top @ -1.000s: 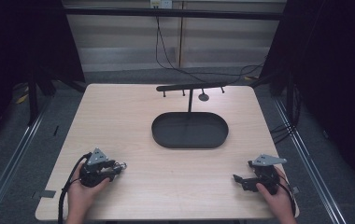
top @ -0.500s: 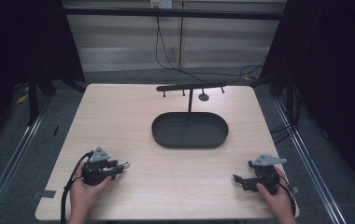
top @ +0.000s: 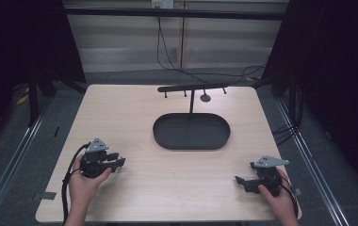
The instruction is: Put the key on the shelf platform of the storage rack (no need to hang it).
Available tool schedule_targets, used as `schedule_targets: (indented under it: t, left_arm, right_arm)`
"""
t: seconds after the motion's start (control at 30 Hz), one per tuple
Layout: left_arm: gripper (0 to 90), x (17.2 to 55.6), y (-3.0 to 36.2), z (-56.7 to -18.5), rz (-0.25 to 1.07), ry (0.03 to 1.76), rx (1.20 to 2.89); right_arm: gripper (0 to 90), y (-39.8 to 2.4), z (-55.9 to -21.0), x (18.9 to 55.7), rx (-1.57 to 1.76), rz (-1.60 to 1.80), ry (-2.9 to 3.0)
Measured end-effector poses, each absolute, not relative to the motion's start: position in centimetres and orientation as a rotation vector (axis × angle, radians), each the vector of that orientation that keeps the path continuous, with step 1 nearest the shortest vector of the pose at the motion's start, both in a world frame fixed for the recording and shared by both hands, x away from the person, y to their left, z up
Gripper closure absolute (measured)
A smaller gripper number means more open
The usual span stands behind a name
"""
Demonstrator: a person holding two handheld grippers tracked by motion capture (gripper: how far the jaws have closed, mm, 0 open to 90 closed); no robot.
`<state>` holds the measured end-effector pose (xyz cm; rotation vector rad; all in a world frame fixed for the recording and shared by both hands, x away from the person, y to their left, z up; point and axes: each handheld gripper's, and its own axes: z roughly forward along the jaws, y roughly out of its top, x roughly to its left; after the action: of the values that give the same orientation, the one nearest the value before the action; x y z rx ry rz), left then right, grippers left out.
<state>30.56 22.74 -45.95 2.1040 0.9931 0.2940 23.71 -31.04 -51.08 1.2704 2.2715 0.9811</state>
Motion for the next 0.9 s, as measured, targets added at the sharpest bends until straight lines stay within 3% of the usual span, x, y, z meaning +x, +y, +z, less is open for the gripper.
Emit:
schedule_targets:
  t: [0.9]
  left_arm:
    - [62.1, 33.4, 18.9, -42.5, 0.21, 0.947, 2.12]
  right_arm:
    - [13.5, -31.0, -51.1, 23.7, 1.27, 0.982, 2.271]
